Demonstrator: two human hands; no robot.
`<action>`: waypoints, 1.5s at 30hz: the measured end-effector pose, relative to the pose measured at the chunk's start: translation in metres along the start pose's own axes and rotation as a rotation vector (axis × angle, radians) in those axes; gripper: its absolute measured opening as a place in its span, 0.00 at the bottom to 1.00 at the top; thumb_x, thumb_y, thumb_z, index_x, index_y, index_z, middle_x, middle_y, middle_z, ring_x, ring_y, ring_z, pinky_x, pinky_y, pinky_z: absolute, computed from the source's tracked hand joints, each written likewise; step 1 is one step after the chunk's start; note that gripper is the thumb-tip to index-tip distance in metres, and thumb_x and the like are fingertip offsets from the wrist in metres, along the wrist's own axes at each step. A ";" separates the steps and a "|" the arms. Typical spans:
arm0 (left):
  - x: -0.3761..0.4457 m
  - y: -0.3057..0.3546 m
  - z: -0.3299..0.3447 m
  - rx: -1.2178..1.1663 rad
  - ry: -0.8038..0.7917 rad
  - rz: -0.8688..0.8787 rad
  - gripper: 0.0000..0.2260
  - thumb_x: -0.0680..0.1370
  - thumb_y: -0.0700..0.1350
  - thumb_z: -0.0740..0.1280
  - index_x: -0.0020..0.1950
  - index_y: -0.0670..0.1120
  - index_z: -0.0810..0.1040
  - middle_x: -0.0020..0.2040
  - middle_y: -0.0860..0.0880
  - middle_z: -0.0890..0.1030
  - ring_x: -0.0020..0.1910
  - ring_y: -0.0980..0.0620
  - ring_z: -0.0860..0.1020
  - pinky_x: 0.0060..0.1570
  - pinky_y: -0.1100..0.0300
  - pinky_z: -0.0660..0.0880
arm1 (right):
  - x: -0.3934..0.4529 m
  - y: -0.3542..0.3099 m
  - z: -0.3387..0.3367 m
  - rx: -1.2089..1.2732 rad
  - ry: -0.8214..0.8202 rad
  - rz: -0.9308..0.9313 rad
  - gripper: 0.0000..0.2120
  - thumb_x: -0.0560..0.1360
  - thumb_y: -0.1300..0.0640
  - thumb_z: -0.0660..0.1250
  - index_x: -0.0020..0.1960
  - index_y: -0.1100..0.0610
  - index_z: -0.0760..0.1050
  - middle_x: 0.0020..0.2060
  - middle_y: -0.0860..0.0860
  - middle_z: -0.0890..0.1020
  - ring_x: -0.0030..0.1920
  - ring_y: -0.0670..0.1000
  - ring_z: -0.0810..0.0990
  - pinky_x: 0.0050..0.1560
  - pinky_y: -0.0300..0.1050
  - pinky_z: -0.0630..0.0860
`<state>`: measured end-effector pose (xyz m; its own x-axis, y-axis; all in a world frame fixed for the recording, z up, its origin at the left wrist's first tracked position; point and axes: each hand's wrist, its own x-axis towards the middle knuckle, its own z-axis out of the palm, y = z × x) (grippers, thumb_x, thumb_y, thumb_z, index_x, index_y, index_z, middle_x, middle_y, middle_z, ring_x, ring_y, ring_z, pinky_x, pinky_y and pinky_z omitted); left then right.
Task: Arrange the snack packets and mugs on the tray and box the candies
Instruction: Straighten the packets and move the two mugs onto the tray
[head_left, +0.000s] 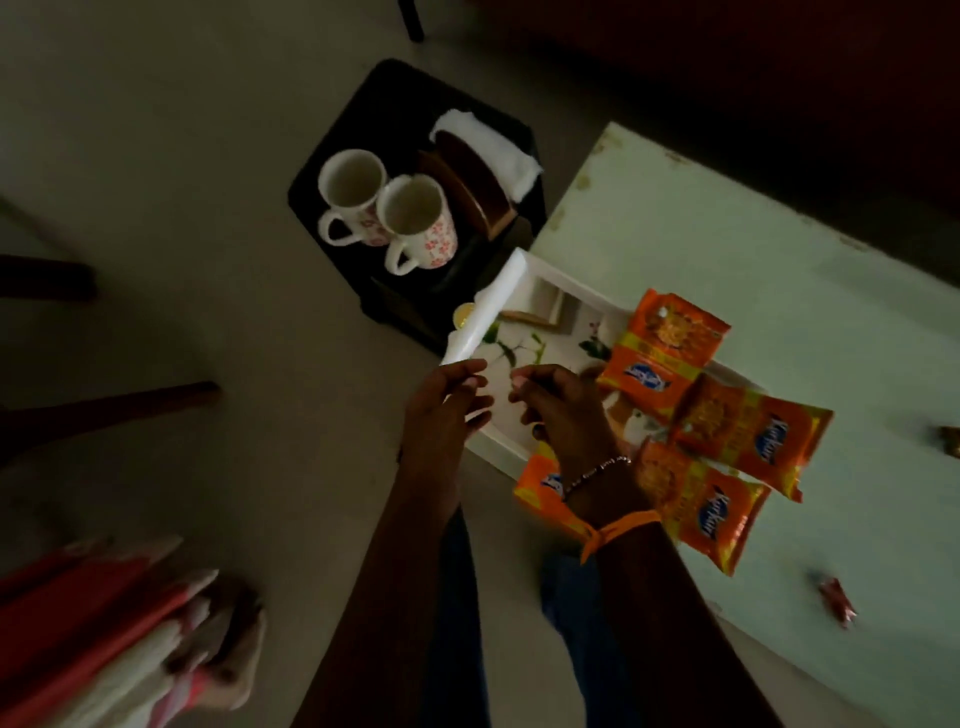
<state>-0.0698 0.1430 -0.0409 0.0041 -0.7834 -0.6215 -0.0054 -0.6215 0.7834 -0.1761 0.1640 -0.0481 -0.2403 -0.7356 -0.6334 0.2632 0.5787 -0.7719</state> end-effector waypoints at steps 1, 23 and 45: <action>0.012 0.006 -0.010 -0.004 0.020 -0.016 0.09 0.78 0.37 0.59 0.47 0.48 0.77 0.44 0.50 0.78 0.42 0.53 0.78 0.41 0.65 0.76 | 0.010 -0.004 0.012 -0.013 0.001 0.006 0.06 0.75 0.65 0.62 0.43 0.59 0.76 0.34 0.49 0.76 0.33 0.44 0.72 0.24 0.24 0.67; 0.264 0.094 -0.123 0.647 -0.058 0.103 0.11 0.78 0.44 0.60 0.50 0.38 0.79 0.52 0.38 0.81 0.52 0.43 0.77 0.48 0.56 0.68 | 0.172 -0.022 0.187 -0.208 0.459 0.064 0.17 0.74 0.54 0.65 0.46 0.71 0.77 0.44 0.67 0.81 0.46 0.63 0.79 0.37 0.41 0.65; 0.069 -0.003 -0.098 0.602 -0.186 0.139 0.10 0.78 0.43 0.62 0.44 0.39 0.80 0.38 0.44 0.81 0.37 0.55 0.75 0.40 0.60 0.69 | 0.003 0.079 0.079 0.234 0.586 0.090 0.01 0.74 0.67 0.63 0.46 0.66 0.72 0.42 0.63 0.75 0.41 0.54 0.77 0.43 0.42 0.80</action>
<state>0.0286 0.0907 -0.0855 -0.2104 -0.8097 -0.5478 -0.5541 -0.3629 0.7492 -0.0819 0.1796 -0.1068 -0.6618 -0.3341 -0.6712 0.4873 0.4886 -0.7237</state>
